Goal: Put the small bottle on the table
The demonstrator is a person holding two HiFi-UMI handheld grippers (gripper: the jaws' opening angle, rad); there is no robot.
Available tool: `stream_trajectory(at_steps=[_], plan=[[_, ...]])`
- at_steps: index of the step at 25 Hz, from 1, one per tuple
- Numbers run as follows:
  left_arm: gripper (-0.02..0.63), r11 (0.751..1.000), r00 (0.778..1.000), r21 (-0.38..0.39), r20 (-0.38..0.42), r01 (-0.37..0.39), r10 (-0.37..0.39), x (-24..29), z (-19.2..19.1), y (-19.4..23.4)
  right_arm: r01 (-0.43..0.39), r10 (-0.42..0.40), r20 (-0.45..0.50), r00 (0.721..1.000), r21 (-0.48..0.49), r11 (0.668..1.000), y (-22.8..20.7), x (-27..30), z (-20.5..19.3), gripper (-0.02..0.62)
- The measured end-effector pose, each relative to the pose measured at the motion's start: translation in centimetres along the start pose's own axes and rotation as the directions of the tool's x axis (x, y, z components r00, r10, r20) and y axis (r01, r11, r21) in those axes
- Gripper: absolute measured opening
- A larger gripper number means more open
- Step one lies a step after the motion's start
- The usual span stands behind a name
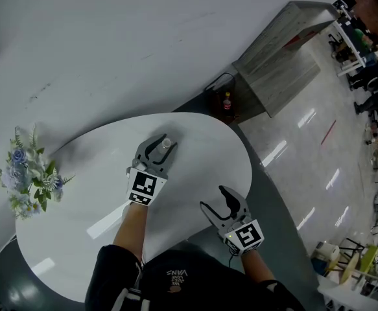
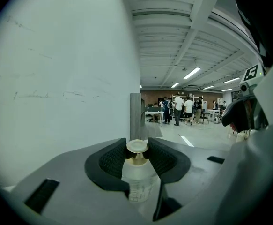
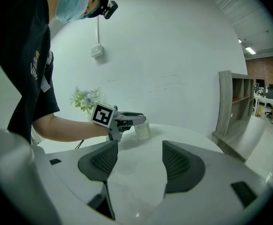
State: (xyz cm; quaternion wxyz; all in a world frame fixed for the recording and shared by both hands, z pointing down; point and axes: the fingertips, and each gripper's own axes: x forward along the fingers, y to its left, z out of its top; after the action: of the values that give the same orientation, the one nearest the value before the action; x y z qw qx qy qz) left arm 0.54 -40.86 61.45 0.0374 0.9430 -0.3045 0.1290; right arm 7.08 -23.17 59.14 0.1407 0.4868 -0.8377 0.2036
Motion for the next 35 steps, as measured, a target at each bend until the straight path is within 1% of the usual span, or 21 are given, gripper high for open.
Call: stream_trajectory(at_steps=[3, 8, 10, 13, 16, 24, 28, 31, 35], plan=[[0.16, 1.0, 1.0, 0.009, -0.001, 0.0, 0.0, 0.1, 0.0, -0.1, -0.002, 0.002, -0.001, 1.0, -0.005, 1.0, 0.0, -0.2, 0.2, 0.267], [0.161, 1.0, 1.0, 0.001, 0.01, 0.008, -0.008, 0.1, 0.1, -0.5, -0.009, 0.01, 0.011, 1.0, -0.008, 1.0, 0.1, -0.7, 0.5, 0.267], [0.22, 1.0, 1.0, -0.004, 0.005, 0.008, -0.008, -0.1, 0.3, -1.0, -0.012, 0.012, 0.021, 1.0, -0.01, 1.0, 0.0, -1.1, 0.6, 0.267], [0.243, 1.0, 1.0, 0.006, 0.017, -0.02, 0.02, -0.8, 1.0, -1.5, -0.017, 0.018, 0.032, 0.999, -0.016, 1.0, 0.1, -1.7, 1.0, 0.267], [0.249, 0.999, 0.998, 0.017, 0.041, -0.039, 0.039, -1.9, 2.1, -2.0, -0.02, 0.021, 0.049, 0.999, -0.022, 1.0, 0.3, -2.4, 1.2, 0.267], [0.25, 0.995, 0.997, 0.089, 0.069, -0.049, 0.043, -6.3, 5.6, -5.4, -0.037, 0.041, 0.113, 0.993, -0.04, 0.999, 1.4, -5.3, 1.9, 0.267], [0.25, 0.991, 0.995, 0.111, 0.07, -0.072, 0.065, -9.0, 6.7, -7.4, -0.05, 0.056, 0.141, 0.988, -0.049, 0.998, 2.4, -6.9, 2.2, 0.267], [0.249, 0.985, 0.993, 0.142, 0.076, -0.099, 0.089, -11.2, 7.3, -9.1, -0.056, 0.067, 0.165, 0.984, -0.071, 0.996, 3.2, -7.9, 2.3, 0.267], [0.239, 0.984, 0.992, 0.129, 0.063, -0.121, 0.114, -13.9, 7.4, -11.2, -0.07, 0.086, 0.197, 0.977, -0.084, 0.994, 4.3, -9.4, 2.4, 0.267]])
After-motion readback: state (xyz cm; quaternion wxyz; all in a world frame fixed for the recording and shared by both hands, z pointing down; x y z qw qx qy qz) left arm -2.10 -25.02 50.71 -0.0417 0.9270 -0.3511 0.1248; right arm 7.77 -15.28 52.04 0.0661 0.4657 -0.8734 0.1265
